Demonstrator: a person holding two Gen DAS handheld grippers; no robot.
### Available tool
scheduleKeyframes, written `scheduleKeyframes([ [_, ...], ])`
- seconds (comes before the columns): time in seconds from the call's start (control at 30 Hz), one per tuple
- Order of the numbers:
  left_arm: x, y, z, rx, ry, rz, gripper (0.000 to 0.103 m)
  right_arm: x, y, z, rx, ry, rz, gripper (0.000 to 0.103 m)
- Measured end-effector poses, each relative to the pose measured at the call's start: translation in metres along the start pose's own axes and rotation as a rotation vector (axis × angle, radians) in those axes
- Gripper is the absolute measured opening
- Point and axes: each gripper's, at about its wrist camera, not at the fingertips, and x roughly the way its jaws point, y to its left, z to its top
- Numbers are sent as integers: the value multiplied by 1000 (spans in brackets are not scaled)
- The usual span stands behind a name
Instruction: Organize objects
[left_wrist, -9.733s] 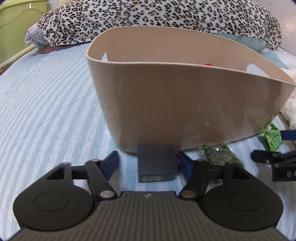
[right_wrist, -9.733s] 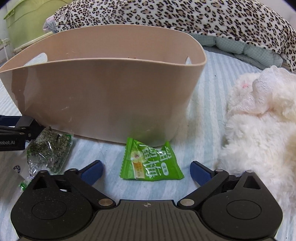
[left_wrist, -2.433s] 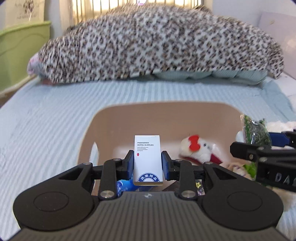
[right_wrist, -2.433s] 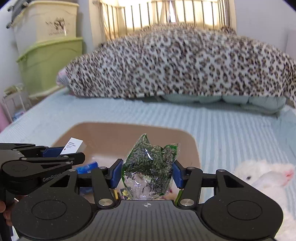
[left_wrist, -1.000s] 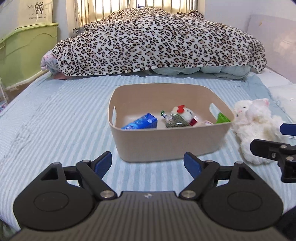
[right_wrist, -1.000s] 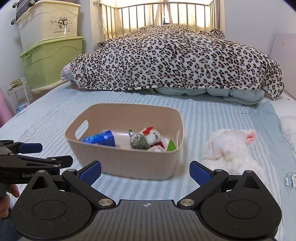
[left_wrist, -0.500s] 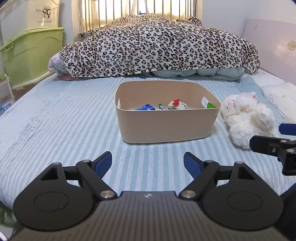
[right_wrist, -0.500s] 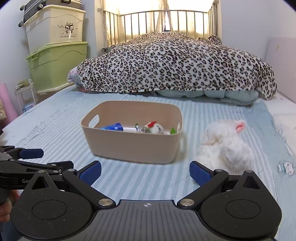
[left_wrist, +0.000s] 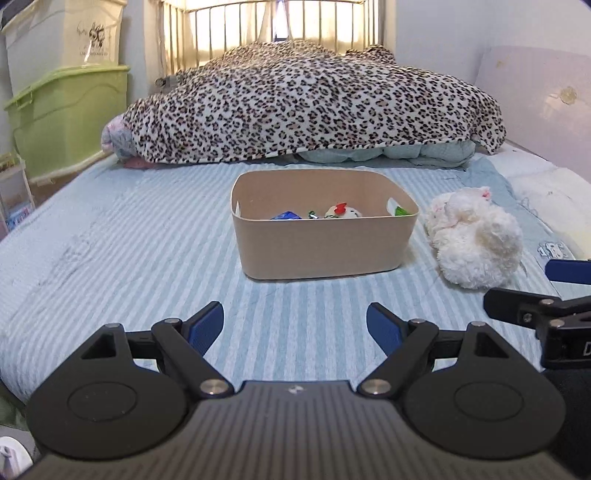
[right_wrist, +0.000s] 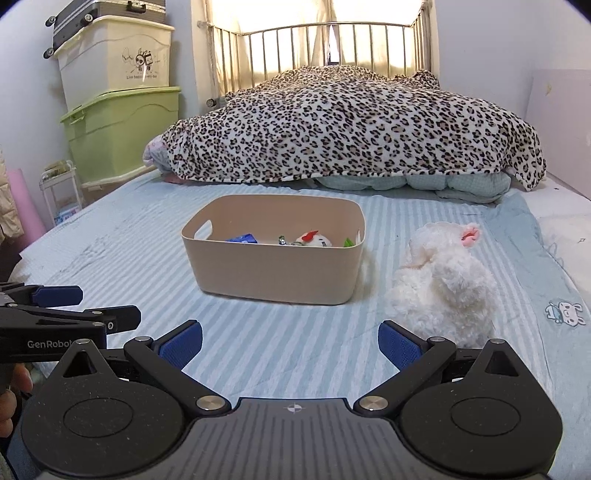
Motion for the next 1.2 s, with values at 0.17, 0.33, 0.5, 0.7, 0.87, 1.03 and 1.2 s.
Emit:
scheduleKeyframes([
  [0.17,-8,-4,-3,-4,23,-46,85,-10,4,-5,7,4,8,103],
  [0.33,-16,-6,-9,-10,29,-52,85,-17,1,-10,35,16,10,103],
  [0.5,-25,-11,-11,-4,18,-58,85,-20,0,-14,38,29,5,103],
  [0.7,-33,-13,-12,-4,9,-61,85,-27,2,-15,46,23,11,103],
  [0.87,-35,-16,-11,1,6,-55,85,-31,1,-14,56,12,6,103],
  [1.03,-35,-16,-11,-4,7,-41,85,-33,4,-14,42,2,-9,103],
  [1.2,-32,-15,-11,-11,18,-43,85,-36,6,-13,29,-18,-26,103],
])
